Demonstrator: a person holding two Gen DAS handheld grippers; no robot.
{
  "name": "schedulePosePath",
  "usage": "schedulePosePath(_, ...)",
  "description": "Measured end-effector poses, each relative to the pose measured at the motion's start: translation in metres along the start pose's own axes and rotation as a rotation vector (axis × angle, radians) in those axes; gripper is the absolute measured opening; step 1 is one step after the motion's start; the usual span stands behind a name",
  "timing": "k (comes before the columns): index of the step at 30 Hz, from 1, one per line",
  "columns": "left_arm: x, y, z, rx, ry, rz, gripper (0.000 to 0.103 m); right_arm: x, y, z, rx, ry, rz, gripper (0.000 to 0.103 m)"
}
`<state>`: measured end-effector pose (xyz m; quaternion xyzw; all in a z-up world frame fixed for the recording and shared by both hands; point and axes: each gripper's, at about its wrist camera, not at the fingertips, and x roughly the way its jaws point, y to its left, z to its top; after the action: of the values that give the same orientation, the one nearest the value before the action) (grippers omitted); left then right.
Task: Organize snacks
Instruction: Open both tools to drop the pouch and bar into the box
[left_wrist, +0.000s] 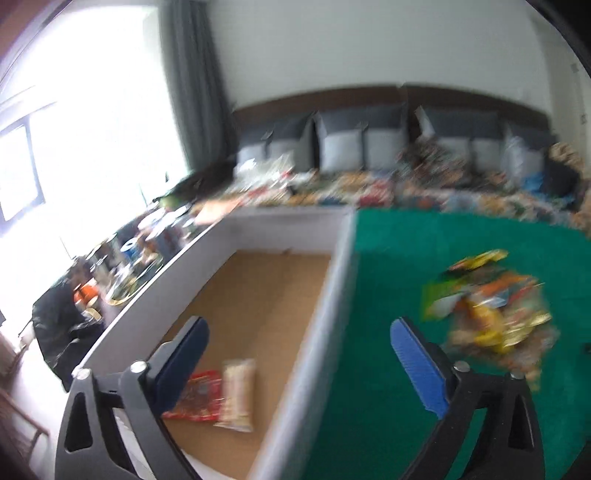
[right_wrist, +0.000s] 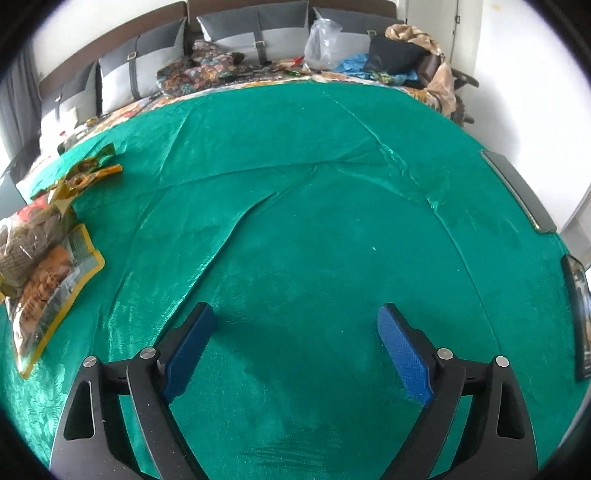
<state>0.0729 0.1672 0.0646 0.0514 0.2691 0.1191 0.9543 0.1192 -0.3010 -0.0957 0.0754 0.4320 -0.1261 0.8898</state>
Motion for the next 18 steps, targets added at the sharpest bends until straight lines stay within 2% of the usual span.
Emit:
schedulePosePath(2, -0.016, -0.022, -0.001, 0.008, -0.015, -0.076, 0.103, 0.0, 0.001, -0.001, -0.002, 0.0, -0.004, 0.092)
schedulePosePath(4, -0.024, -0.046, -0.006, 0.008, 0.021, -0.177, 0.103, 0.0, -0.001, -0.001, -0.001, 0.001, -0.002, 0.093)
schedulePosePath(7, -0.017, -0.089, -0.032, -0.004, 0.15, -0.333, 0.103, 0.0, 0.0, -0.001, -0.002, 0.001, -0.004, 0.093)
schedulePosePath(9, -0.006, -0.114, -0.054, 0.013, 0.227, -0.375, 0.103, 0.0, 0.0, 0.0, -0.002, 0.001, -0.003, 0.093)
schedulePosePath(12, 0.013, -0.146, -0.082, 0.082, 0.311, -0.387, 0.103, 0.0, 0.0, 0.0, -0.002, 0.001, -0.003, 0.093)
schedulePosePath(18, 0.058, -0.164, -0.111, 0.156, 0.374, -0.279, 0.102, -0.001, -0.001, 0.0, -0.002, 0.0, -0.002, 0.093)
